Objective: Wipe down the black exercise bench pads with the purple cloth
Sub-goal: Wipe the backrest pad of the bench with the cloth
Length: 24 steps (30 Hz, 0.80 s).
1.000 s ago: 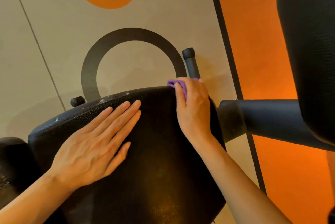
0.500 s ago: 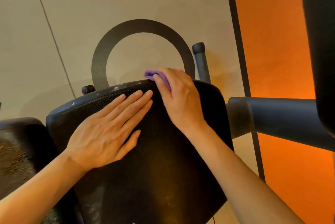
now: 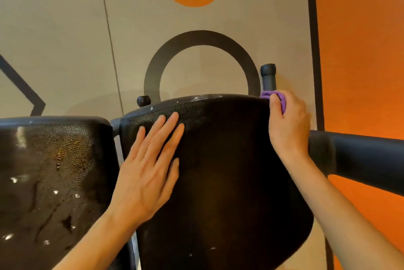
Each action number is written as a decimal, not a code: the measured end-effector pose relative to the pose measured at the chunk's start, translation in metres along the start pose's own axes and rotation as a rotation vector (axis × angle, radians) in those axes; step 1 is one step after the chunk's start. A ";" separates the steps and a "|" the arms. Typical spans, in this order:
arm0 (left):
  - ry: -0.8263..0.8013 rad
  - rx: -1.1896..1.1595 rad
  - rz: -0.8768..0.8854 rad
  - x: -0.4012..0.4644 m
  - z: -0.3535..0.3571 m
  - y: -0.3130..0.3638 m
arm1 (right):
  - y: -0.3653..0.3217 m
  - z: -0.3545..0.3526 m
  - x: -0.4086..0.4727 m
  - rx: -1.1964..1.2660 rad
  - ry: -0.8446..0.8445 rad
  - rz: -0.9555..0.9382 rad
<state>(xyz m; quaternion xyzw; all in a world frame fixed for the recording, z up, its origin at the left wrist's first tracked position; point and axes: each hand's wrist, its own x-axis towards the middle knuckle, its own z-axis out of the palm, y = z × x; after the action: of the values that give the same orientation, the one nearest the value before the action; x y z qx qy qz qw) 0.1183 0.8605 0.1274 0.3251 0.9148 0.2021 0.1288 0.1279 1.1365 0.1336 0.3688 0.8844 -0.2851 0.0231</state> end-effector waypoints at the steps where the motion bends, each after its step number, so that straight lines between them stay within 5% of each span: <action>1: 0.019 -0.019 -0.093 -0.009 0.003 0.004 | -0.017 0.014 -0.007 -0.005 0.032 -0.019; 4: 0.056 0.022 -0.231 -0.015 0.015 0.013 | -0.071 0.053 -0.032 0.029 -0.050 -0.339; 7: 0.054 0.060 -0.238 -0.011 0.019 0.013 | -0.056 0.039 -0.021 -0.039 -0.193 -0.538; 12: 0.031 0.074 -0.240 -0.013 0.020 0.011 | -0.045 0.032 -0.020 0.006 0.007 -0.180; 15: 0.036 0.090 -0.231 -0.014 0.020 0.009 | -0.093 0.068 -0.045 -0.025 -0.070 -0.453; 18: 0.056 0.076 -0.224 -0.015 0.020 0.009 | -0.070 0.051 -0.026 -0.057 -0.228 -0.618; 22: 0.092 0.063 -0.225 -0.015 0.022 0.009 | -0.023 0.017 -0.011 -0.009 -0.027 -0.179; 24: 0.103 0.070 -0.226 -0.015 0.023 0.010 | -0.054 0.042 -0.031 0.024 0.023 -0.215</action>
<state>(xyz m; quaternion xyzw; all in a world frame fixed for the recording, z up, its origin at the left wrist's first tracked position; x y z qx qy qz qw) 0.1435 0.8638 0.1131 0.2134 0.9575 0.1706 0.0924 0.1077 1.0641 0.1326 0.2751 0.9156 -0.2925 -0.0223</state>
